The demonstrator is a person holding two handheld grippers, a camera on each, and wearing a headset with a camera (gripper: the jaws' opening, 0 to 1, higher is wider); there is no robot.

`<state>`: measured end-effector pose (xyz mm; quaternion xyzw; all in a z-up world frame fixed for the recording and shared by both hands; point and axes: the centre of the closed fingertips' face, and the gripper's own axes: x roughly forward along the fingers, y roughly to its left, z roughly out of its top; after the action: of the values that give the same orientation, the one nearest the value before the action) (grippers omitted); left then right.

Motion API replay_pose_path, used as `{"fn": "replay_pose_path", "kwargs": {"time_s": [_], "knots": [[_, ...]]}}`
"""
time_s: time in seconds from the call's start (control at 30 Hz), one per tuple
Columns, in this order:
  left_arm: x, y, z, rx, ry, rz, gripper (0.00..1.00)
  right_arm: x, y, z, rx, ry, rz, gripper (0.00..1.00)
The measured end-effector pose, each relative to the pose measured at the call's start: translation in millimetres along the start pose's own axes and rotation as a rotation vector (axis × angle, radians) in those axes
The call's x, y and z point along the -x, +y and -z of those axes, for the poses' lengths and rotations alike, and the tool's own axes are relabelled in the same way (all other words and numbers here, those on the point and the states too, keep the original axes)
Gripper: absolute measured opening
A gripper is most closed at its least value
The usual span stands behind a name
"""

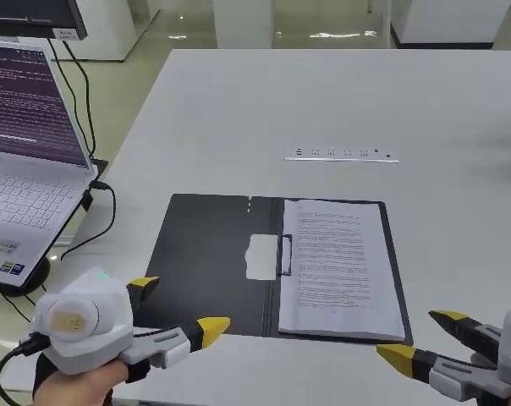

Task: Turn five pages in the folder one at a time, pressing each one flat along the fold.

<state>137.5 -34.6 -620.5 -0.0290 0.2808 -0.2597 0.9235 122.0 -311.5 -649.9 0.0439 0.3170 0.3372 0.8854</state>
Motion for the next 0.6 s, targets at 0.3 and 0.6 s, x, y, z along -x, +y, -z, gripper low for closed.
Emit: {"fn": "replay_pose_path", "kwargs": {"time_s": [0.3,0.6], "knots": [[-0.8,1.4,2.0,0.006,-0.001,-0.001,0.8,1.1,-1.3,1.0,-0.004,0.005,0.006,0.7],[-7.4,-0.6,2.8,-0.001,0.012,0.013,0.8,1.6,-3.9,1.1,-0.006,0.006,0.011,0.7]]}}
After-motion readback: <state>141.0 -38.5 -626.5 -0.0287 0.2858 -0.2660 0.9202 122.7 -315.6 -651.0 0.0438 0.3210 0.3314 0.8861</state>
